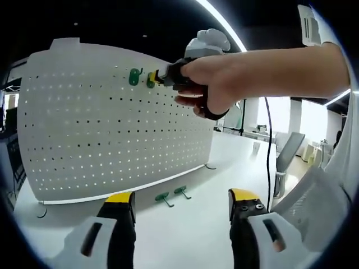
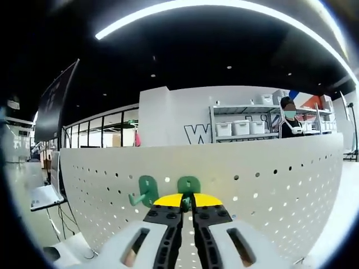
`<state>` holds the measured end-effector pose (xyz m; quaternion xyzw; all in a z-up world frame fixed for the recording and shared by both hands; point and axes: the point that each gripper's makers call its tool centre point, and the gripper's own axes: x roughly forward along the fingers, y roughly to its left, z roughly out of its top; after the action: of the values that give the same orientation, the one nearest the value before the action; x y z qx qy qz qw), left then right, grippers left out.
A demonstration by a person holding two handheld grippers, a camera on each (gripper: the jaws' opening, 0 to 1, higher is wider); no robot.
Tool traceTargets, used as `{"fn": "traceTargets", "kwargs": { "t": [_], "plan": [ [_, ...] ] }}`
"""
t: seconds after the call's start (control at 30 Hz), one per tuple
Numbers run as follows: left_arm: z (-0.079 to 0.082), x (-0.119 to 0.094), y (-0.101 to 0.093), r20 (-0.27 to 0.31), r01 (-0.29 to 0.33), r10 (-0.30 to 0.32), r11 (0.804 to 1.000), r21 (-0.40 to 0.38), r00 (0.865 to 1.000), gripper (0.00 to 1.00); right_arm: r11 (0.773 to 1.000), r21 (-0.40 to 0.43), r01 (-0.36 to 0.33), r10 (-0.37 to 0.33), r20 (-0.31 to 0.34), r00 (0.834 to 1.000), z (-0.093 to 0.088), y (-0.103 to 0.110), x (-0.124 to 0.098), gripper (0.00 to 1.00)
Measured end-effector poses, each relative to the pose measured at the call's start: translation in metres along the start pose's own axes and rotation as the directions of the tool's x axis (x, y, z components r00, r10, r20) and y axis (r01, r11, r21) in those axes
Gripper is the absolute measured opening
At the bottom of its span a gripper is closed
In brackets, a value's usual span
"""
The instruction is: Insert the hook assembly into the mounting plate slot until the hook locks in place.
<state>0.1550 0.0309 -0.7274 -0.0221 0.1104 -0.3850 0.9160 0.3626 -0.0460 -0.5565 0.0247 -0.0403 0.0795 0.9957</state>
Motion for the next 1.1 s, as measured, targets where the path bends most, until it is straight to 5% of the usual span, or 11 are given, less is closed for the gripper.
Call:
{"fn": "traceTargets", "kwargs": {
  "t": [0.17, 0.33, 0.57, 1.1],
  "plan": [
    [-0.002, 0.0, 0.001, -0.01, -0.003, 0.003, 1.0, -0.001, 1.0, 0.69, 0.993, -0.017, -0.117, 0.117, -0.023, 0.993, -0.004, 0.004, -0.001, 0.07],
    [-0.005, 0.002, -0.001, -0.015, 0.012, -0.012, 1.0, 0.008, 1.0, 0.7, 0.969, -0.072, -0.237, 0.233, -0.067, 0.97, -0.01, 0.011, -0.009, 0.25],
    [-0.013, 0.002, -0.001, -0.045, 0.014, -0.013, 1.0, 0.022, 0.999, 0.7, 0.951, -0.079, -0.298, 0.294, -0.059, 0.954, -0.011, 0.016, -0.02, 0.46],
    [-0.018, 0.0, 0.008, -0.061, -0.016, 0.017, 1.0, 0.015, 0.998, 0.7, 0.914, -0.102, -0.393, 0.389, -0.05, 0.92, -0.01, 0.013, -0.033, 0.44]
  ]
}}
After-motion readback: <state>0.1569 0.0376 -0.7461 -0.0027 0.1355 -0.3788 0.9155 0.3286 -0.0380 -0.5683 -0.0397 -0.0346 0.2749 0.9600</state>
